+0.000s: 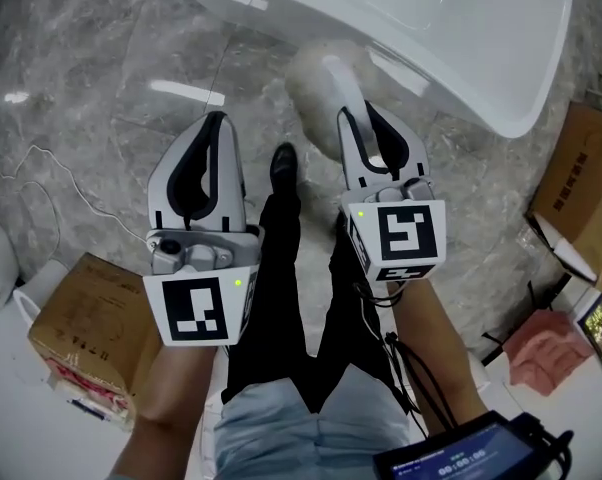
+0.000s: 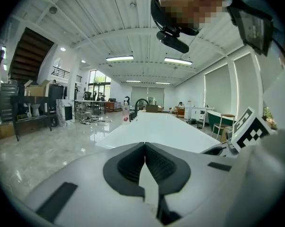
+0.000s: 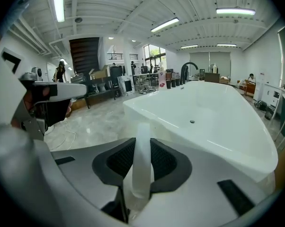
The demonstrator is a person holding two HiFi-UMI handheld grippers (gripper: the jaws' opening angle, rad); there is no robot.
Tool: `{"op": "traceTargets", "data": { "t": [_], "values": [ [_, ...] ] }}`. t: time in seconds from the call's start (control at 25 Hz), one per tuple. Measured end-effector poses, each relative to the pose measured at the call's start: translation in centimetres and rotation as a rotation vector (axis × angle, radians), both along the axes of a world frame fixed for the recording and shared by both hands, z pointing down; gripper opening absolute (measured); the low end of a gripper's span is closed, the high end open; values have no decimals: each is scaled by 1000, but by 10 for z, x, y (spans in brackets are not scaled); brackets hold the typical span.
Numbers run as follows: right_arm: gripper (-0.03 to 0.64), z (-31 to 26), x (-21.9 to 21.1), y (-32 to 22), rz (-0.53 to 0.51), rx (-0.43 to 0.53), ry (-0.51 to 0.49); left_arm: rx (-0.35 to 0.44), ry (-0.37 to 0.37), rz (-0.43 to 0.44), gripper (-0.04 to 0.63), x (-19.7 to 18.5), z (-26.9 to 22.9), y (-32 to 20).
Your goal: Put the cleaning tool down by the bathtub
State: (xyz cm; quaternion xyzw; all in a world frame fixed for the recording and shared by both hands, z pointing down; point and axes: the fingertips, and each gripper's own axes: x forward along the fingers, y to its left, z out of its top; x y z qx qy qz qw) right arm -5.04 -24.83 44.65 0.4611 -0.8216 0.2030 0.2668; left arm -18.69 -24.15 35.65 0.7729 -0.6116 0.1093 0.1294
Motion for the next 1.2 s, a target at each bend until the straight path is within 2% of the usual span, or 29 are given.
{"op": "traceTargets", "data": {
  "t": [0.36,0.56,1.0,1.2],
  "values": [
    [101,73,-9,-6,20,-54,-1,4,-25,19,17,-8,61,-29],
    [101,113,-13,-18,15,-63,11,-24,11,-6,17,-10,96,-42],
    [101,191,-14,-27,28,-77,31,-61,-13,16,17,-22,171,-39],
    [101,225,-22,-26,22,-90,31,-88,7,-5,17,-27,201,-38]
  ]
}}
